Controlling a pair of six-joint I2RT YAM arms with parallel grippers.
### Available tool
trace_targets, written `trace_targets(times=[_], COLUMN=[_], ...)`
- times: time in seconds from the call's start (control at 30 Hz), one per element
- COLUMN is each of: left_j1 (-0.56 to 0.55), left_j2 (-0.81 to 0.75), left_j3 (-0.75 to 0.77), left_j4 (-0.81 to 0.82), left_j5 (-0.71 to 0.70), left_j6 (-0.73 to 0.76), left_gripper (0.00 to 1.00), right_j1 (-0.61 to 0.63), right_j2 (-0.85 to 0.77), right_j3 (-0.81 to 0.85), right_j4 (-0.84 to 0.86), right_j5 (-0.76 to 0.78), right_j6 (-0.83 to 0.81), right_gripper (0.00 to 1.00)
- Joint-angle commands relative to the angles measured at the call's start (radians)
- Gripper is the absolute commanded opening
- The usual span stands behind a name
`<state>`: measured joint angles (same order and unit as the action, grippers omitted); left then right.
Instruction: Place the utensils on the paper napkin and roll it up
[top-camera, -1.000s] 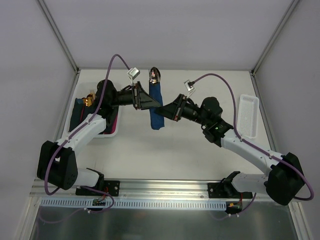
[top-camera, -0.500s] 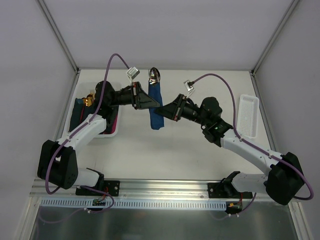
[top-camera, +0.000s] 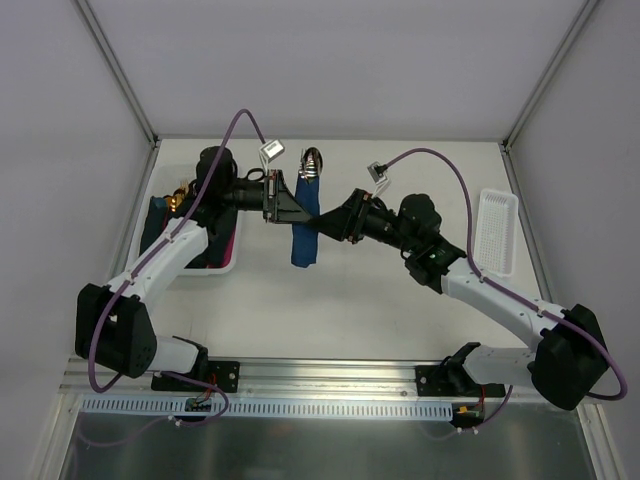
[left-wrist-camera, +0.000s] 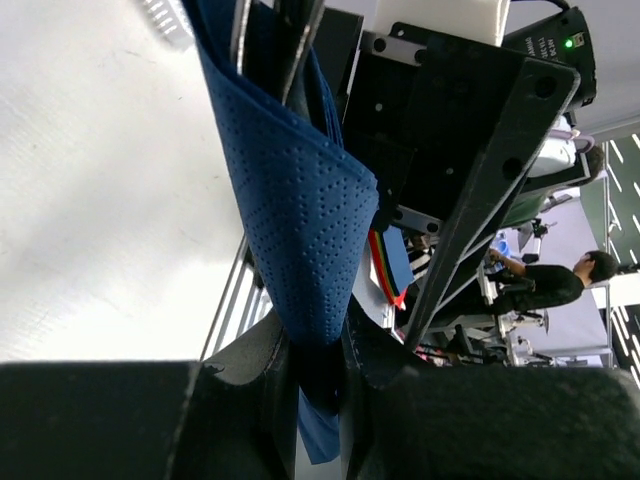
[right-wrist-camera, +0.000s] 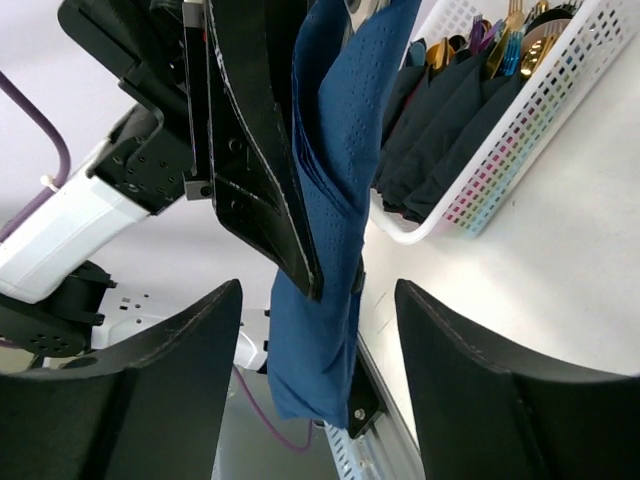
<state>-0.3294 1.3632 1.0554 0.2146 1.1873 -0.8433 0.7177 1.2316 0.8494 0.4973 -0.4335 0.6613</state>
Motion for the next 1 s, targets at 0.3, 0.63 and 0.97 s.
trace_targets(times=[0.3,0.63,0.97], left_j1=[0.246,0.591,0.868], left_j2=[-0.007,0.198,0.407], left_j3=[0.195,0.558,0.782], left_j4=[-0.642,-1.308,-1.564], left_j5=[0.032,-0.066,-0.123], left_j6=[0.554,1.159,1.427], left_gripper=[0.00,0.00,0.00], right_j1=[-0.052,-0.067,-0.069], right_j2=[-0.075,-0.072,-0.031], right_j3=[-0.003,-0.030,-0.036], right_j4=[-0.081,-0.118,-0.115], right_j5=[0.024,0.007,-0.010], right_j6=[-0.065,-0.081,-0.081], right_gripper=[0.76,0.77,0.77])
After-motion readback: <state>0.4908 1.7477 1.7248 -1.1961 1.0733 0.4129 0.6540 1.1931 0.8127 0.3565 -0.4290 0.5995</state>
